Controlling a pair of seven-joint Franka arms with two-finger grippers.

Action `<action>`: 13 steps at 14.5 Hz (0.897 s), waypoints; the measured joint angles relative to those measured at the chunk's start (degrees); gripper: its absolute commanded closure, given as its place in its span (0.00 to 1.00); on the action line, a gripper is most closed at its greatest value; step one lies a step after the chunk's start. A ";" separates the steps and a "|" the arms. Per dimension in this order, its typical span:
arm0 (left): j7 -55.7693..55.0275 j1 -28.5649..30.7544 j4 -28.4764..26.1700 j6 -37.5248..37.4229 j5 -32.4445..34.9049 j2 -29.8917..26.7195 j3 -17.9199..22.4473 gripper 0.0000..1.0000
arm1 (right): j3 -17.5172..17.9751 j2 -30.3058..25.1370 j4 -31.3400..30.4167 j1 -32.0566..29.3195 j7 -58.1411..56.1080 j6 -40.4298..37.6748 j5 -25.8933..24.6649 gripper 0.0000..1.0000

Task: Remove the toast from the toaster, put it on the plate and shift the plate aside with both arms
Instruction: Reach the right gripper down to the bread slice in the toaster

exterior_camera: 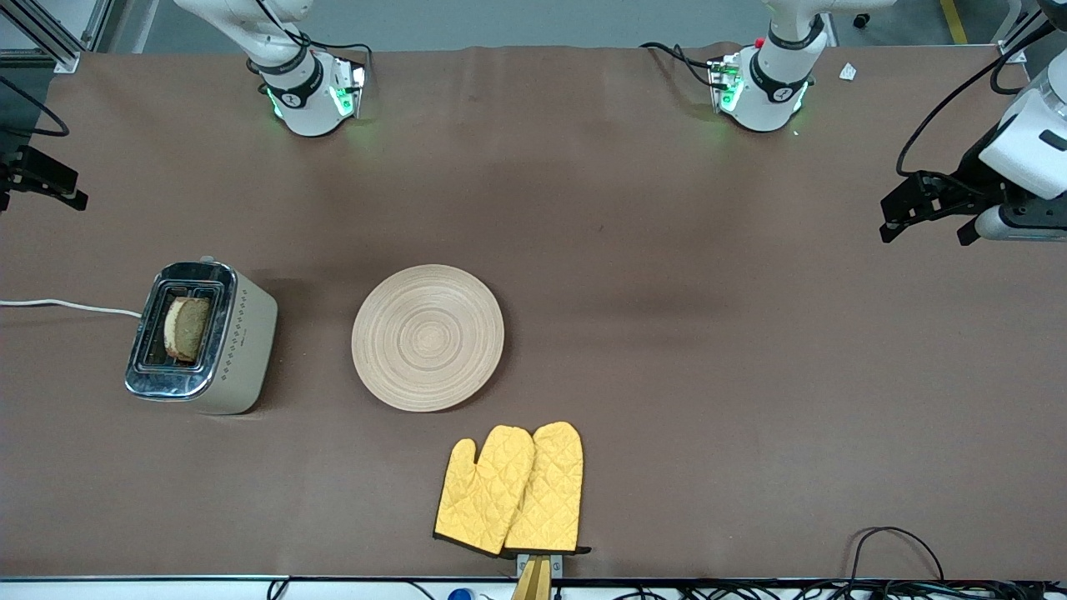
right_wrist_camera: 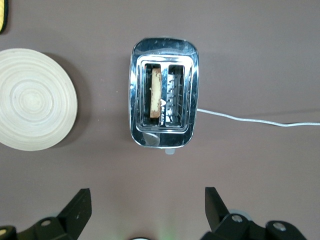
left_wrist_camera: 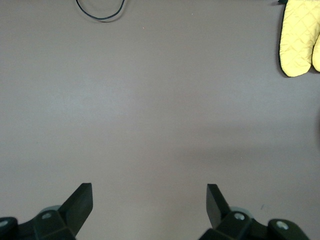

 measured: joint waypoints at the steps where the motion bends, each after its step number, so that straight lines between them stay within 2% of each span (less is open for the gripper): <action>1: 0.00 0.00 0.00 -0.01 0.00 0.01 0.00 0.00 | 0.09 0.15 -0.07 0.00 0.00 -0.20 0.02 0.00; 6: 0.00 -0.01 0.05 -0.03 0.01 0.05 0.00 0.00 | 0.27 0.55 -0.33 0.00 0.01 -0.21 0.93 0.00; 9: 0.00 0.00 0.05 -0.06 0.01 0.13 0.00 0.00 | 0.47 0.73 -2.62 0.03 0.01 0.78 1.24 0.00; 13: 0.00 0.19 0.05 -0.07 0.01 0.24 0.05 0.00 | 0.51 1.50 -8.46 0.03 0.00 9.07 1.26 0.00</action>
